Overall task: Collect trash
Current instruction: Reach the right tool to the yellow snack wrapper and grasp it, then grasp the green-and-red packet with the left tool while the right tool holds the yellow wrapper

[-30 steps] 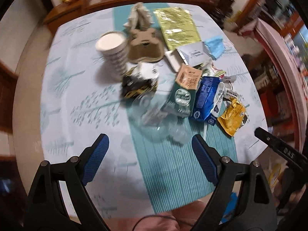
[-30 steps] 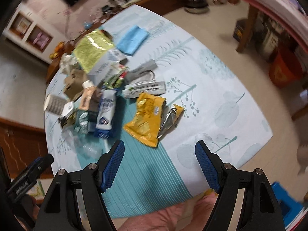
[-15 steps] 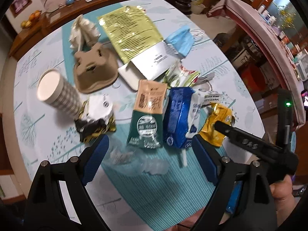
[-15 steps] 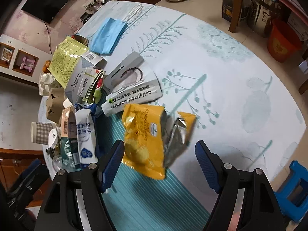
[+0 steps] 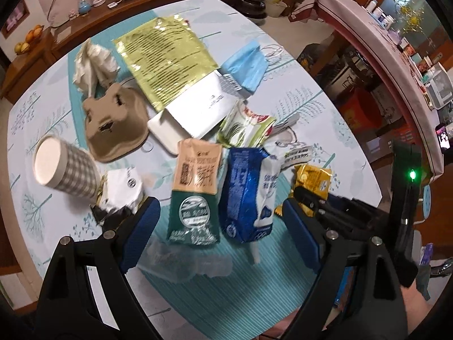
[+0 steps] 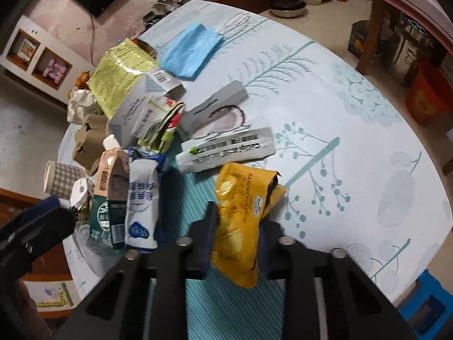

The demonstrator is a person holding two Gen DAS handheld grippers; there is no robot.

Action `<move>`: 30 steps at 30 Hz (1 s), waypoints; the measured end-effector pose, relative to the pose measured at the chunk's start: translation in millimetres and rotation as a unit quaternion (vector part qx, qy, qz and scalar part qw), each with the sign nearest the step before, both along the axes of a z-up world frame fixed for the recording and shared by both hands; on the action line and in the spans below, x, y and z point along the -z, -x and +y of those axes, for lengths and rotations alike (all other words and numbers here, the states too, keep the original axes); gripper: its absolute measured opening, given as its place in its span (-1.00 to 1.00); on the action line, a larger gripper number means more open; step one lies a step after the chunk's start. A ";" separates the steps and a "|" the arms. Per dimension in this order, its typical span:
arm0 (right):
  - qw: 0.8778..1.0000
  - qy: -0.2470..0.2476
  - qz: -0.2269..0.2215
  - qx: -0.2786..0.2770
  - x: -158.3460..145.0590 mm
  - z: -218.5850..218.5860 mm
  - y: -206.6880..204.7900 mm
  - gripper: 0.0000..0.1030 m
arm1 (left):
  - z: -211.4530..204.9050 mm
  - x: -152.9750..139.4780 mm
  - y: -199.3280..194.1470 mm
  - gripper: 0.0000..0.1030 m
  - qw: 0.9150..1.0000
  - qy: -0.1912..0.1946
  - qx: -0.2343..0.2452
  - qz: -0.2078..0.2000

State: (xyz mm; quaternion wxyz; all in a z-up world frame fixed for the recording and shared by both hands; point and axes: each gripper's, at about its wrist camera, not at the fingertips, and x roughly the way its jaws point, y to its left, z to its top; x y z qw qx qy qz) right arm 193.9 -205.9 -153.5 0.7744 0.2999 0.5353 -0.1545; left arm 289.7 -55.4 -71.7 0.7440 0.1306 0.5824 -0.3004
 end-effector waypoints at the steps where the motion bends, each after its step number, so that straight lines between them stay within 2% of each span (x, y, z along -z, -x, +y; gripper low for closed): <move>1: 1.000 0.001 0.001 -0.006 -1.5 0.9 0.3 -0.69 | -5.8 -0.3 -1.1 0.68 1.000 0.001 0.006 0.001; 5: 1.000 -0.005 -0.003 -0.013 -9.4 0.2 7.5 -0.78 | -28.4 0.5 -11.2 0.68 1.000 0.000 0.024 0.007; 9: 1.000 -0.019 -0.021 0.006 -24.8 -14.9 19.0 -0.79 | -52.3 4.3 -28.7 0.68 0.999 -0.004 0.036 0.009; 14: 0.998 -0.021 -0.041 0.033 -39.2 -39.1 19.5 -0.80 | -79.4 24.0 -48.1 0.67 0.997 -0.018 0.061 0.046; 16: 0.998 -0.021 -0.046 0.042 -41.7 -48.1 16.7 -0.80 | -85.0 32.9 -54.3 0.59 0.996 -0.023 0.065 0.063; 17: 0.998 -0.021 -0.048 0.045 -42.0 -51.5 15.4 -0.80 | -88.6 38.2 -57.4 0.49 0.995 -0.027 0.067 0.075; 20: 0.997 -0.028 -0.048 0.055 -38.9 -62.1 12.2 -0.80 | -95.4 49.8 -62.3 0.46 0.992 -0.036 0.070 0.095; 29: 0.996 -0.045 -0.038 0.067 -21.8 -68.4 12.7 -0.80 | -115.1 70.7 -60.8 0.41 0.989 -0.076 0.093 0.086; 30: 0.996 -0.046 -0.037 0.067 -20.3 -68.1 13.2 -0.80 | -116.4 71.7 -60.1 0.33 0.989 -0.077 0.094 0.086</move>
